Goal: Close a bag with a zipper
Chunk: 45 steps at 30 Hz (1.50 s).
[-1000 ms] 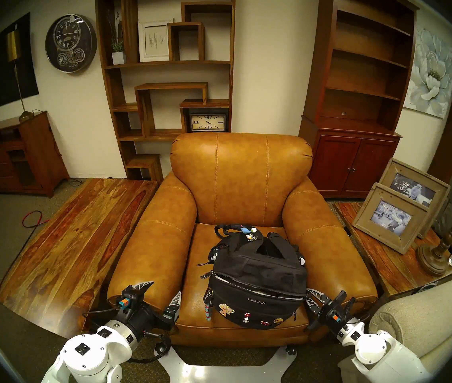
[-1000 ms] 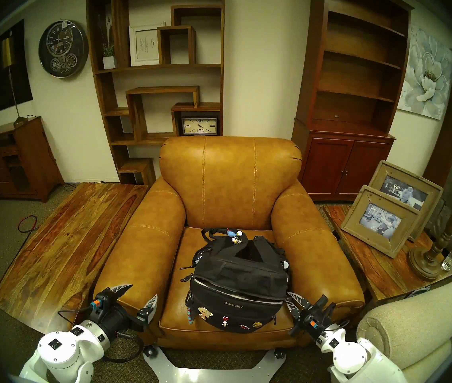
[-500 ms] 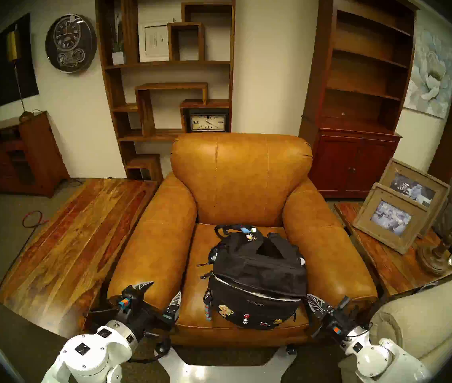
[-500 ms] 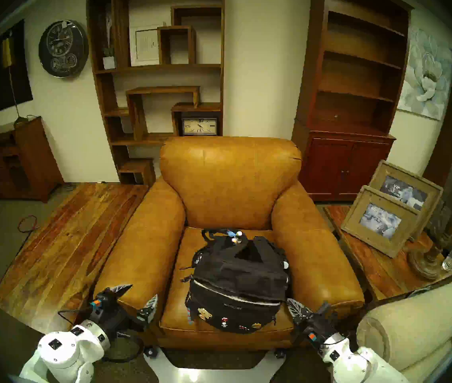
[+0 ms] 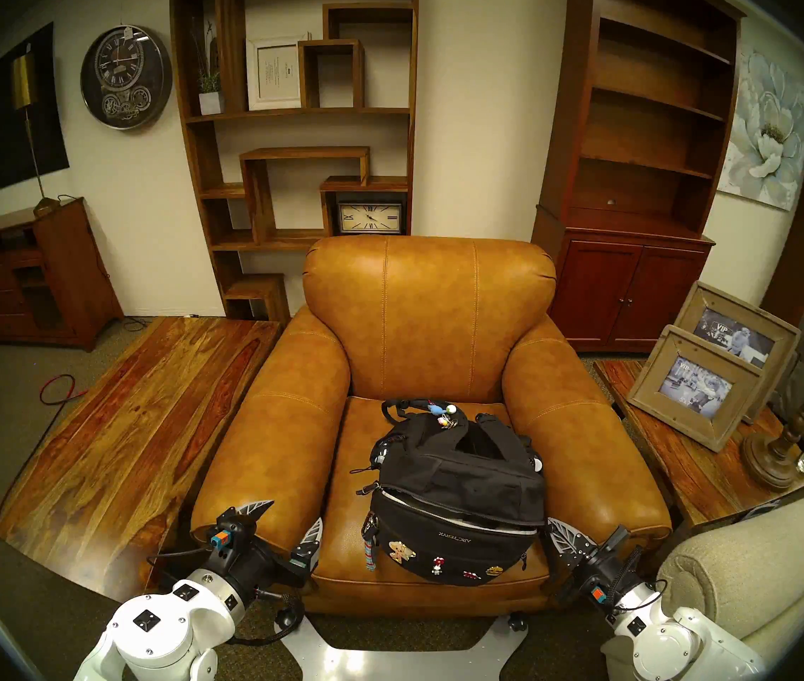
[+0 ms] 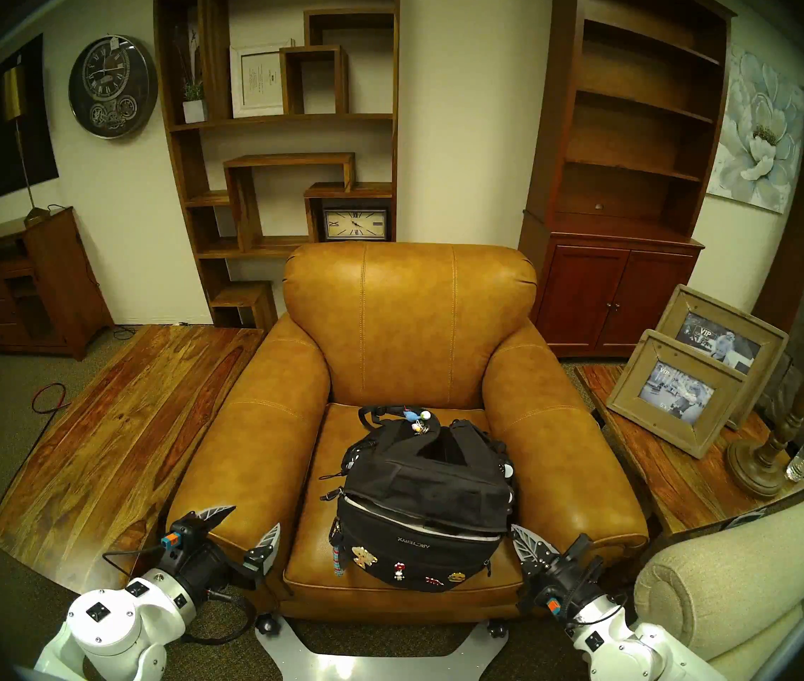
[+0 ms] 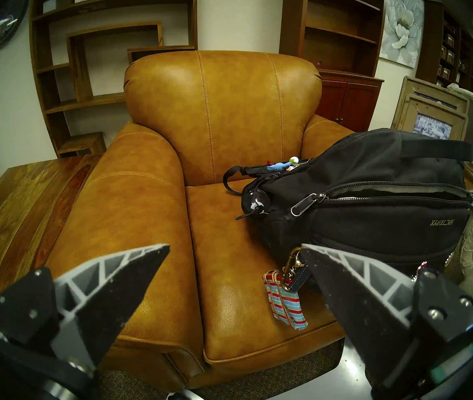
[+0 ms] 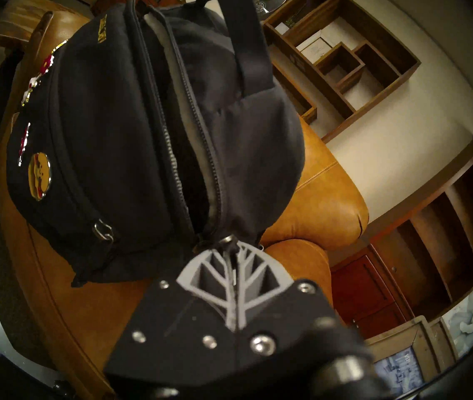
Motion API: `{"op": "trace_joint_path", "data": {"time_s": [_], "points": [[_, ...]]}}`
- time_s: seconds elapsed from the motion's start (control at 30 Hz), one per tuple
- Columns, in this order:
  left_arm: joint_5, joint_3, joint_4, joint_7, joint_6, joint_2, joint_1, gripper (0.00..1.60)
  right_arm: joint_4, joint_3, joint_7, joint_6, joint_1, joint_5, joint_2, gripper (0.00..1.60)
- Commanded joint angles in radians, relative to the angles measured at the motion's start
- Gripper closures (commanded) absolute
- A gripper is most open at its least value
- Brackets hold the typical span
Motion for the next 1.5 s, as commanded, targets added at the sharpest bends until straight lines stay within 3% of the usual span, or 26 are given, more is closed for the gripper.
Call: {"op": "trace_joint_path", "data": {"time_s": [0.0,0.4,1.2,1.47], "points": [[-0.001,0.002,-0.017,-0.002,-0.001,0.000,-0.001,0.00,-0.082,0.013,-0.017,-0.031,-0.049,-0.015,0.019,1.60],[0.000,0.002,-0.017,-0.003,-0.001,-0.001,-0.001,0.00,-0.145,0.012,-0.005,-0.029,-0.056,-0.034,0.025,1.60],[0.001,0.002,-0.016,-0.004,-0.001,-0.003,-0.002,0.00,-0.217,-0.079,0.089,-0.002,0.075,-0.060,-0.005,1.60],[0.001,0.001,-0.016,-0.005,-0.001,-0.003,-0.002,0.00,-0.250,-0.088,0.111,0.001,0.078,-0.065,-0.005,1.60]]}}
